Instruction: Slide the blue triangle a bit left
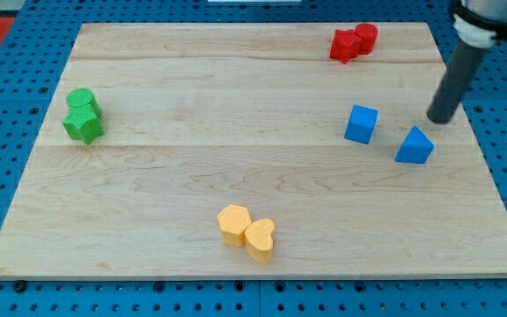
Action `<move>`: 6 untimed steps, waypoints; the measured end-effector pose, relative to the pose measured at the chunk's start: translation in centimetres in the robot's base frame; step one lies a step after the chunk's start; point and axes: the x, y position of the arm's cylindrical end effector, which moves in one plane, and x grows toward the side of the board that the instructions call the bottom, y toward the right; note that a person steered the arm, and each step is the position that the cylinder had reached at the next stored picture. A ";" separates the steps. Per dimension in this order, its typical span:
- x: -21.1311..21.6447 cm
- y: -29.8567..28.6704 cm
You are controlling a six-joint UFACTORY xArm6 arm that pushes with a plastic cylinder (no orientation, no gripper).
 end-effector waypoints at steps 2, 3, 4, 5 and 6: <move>2.1 -2.0; 1.4 -3.8; 4.3 -6.9; 5.8 -6.7; 5.1 -4.0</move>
